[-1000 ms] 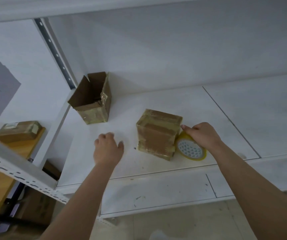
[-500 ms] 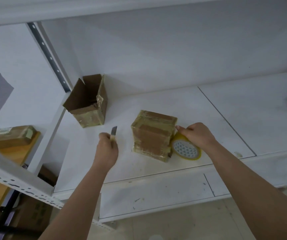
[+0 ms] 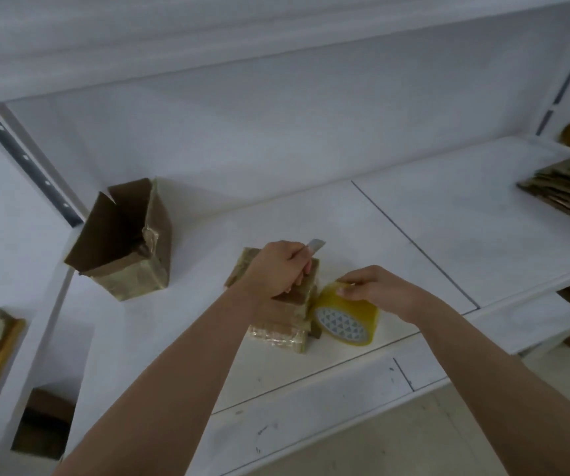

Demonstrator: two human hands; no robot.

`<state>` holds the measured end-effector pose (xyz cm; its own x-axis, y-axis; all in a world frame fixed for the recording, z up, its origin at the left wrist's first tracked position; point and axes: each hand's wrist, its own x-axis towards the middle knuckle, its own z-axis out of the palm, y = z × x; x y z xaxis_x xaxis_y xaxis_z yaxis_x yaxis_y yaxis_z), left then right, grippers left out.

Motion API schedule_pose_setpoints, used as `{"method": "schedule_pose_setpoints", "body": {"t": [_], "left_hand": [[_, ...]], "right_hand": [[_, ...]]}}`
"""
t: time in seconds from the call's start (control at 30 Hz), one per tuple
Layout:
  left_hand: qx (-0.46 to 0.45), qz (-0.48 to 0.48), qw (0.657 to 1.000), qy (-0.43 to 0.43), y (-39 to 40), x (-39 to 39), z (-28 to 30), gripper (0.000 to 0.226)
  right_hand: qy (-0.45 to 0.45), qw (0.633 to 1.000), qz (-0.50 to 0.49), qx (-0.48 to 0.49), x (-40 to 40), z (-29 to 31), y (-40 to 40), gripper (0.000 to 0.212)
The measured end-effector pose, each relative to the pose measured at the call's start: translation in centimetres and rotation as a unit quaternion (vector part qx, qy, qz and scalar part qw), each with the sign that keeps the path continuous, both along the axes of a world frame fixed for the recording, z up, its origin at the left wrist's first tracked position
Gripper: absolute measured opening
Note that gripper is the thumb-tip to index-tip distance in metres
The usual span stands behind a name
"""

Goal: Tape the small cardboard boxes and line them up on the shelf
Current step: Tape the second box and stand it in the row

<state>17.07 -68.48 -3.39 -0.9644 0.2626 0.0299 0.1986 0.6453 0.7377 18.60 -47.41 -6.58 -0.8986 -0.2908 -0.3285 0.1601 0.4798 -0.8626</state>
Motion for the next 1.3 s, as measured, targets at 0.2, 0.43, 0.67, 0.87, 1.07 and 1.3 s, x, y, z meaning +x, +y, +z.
{"method": "schedule_pose_setpoints", "body": {"t": [0.2,0.43,0.67,0.87,1.07,1.3], "left_hand": [[-0.092,0.009,0.99,0.104,-2.1,1.5,-3.9,0.042],[-0.138,0.003,0.987,0.085,-1.5,0.5,-3.6,0.04],[-0.2,-0.088,0.973,0.078,-1.4,0.2,-2.5,0.039],[-0.38,-0.151,0.912,0.044,2.0,-0.3,-0.3,0.037],[-0.518,-0.099,0.849,0.018,5.0,-0.9,0.6,0.031],[-0.584,-0.069,0.809,0.009,6.7,-0.7,-0.2,0.025]], "right_hand": [[0.046,0.997,0.004,0.056,0.3,-0.9,-0.5,0.013],[0.063,0.956,0.028,0.285,-0.1,-0.2,-0.8,0.032],[0.067,0.963,-0.007,0.261,0.3,-0.4,-0.2,0.023],[0.077,0.969,-0.071,0.226,0.7,-0.6,0.1,0.027],[0.077,0.965,-0.095,0.233,0.6,-0.5,-0.4,0.03],[0.069,0.962,-0.119,0.235,0.9,-0.8,-0.6,0.028]]}}
